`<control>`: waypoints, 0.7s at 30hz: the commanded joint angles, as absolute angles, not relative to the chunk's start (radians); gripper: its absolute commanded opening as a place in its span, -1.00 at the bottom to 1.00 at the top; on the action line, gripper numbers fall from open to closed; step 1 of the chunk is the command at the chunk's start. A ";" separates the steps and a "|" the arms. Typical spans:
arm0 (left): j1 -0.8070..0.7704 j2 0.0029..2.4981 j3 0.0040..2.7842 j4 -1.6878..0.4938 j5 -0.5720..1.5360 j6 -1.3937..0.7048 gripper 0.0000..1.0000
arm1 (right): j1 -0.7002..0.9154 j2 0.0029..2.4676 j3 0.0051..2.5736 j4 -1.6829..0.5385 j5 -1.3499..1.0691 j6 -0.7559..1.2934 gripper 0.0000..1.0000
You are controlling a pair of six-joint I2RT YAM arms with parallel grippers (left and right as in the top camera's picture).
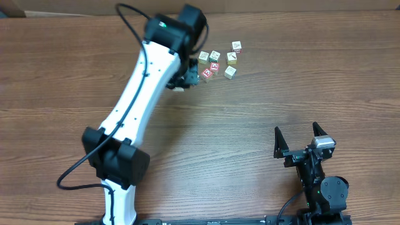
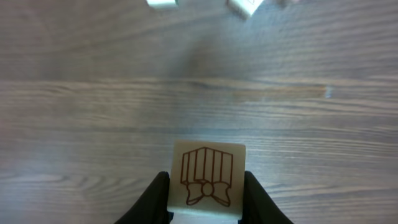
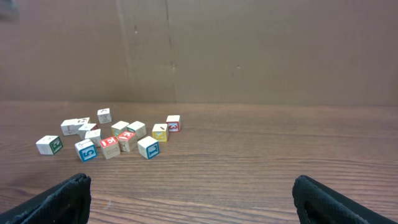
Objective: Form a horizontal line
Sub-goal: 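Close the left gripper on the block and lift it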
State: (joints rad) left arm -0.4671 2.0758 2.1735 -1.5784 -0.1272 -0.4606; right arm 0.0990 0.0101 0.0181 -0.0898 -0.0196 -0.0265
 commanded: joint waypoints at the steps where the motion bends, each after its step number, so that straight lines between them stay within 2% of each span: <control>1: -0.504 2.067 2.055 -1.524 -0.164 -0.545 -0.58 | 0.103 0.004 0.008 -0.084 -0.021 -0.031 1.00; 12: -0.558 2.067 1.687 -1.210 -0.165 -0.699 -0.65 | 0.103 0.004 0.008 -0.084 -0.021 -0.031 1.00; 21: -0.556 2.067 1.537 -0.981 -0.165 -0.722 -0.67 | 0.103 0.004 0.008 -0.084 -0.021 -0.031 1.00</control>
State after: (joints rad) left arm -0.5560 2.0758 1.5604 -1.0042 -0.1474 -0.6907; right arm 0.0990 0.0101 0.0181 -0.0895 -0.0200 -0.0261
